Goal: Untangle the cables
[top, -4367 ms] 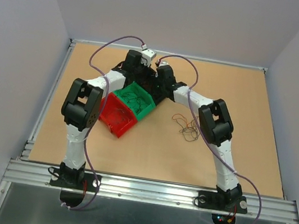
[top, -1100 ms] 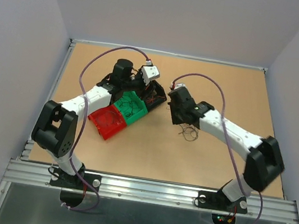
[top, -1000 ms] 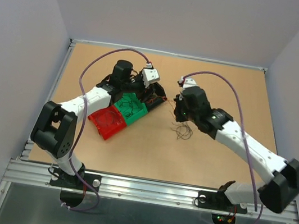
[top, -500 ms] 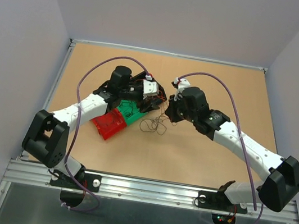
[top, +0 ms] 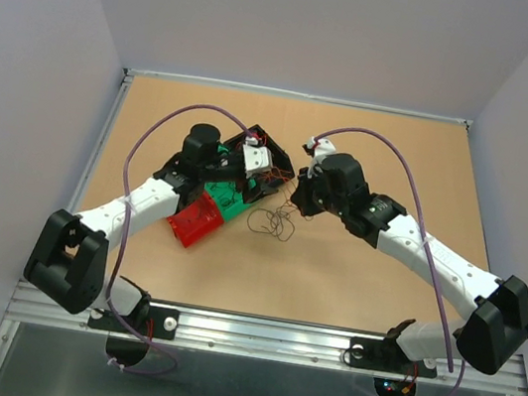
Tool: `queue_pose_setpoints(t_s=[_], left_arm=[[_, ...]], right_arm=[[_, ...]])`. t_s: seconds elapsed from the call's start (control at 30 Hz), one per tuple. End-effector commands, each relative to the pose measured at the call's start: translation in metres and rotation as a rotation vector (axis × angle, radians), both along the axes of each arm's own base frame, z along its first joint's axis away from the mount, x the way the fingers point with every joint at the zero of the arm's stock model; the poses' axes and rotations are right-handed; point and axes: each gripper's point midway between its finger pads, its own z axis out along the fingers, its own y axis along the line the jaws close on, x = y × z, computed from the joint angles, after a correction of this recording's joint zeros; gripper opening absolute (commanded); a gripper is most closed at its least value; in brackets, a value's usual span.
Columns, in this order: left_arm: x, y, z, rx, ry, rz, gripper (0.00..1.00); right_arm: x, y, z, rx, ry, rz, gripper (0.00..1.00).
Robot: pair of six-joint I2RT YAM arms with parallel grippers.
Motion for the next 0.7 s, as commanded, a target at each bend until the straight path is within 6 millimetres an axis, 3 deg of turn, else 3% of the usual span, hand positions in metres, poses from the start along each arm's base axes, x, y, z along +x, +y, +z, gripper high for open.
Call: queue_pose_setpoints(t_s=[0.0, 0.33, 0.4, 0.43, 0.5, 0.67], left_arm=[[-0.010, -0.001, 0.037, -0.059, -0.138, -0.019, 0.95], [-0.026, -0.029, 0.021, 0.006, -0.183, -0.009, 0.92], [-0.024, -0.031, 0.015, 0.025, -0.168, -0.009, 0.60], [-0.023, -0.033, 0.013, 0.030, -0.156, -0.007, 0.32], [-0.017, -0.032, 0.018, 0.024, -0.151, 0.027, 0.00], [-0.015, -0.026, 0.036, -0.022, -0.174, 0.084, 0.00]], right_arm=[[0.001, 0.011, 0.009, 0.041, -0.030, 0.042, 0.01], [-0.017, 0.030, 0.015, 0.110, -0.001, 0.175, 0.01], [-0.017, 0.030, 0.015, 0.114, -0.004, 0.177, 0.01], [-0.017, 0.029, 0.017, 0.116, -0.010, 0.173, 0.01], [-0.015, 0.028, 0.017, 0.119, -0.017, 0.158, 0.01], [-0.003, 0.025, 0.014, 0.126, -0.063, 0.097, 0.01]])
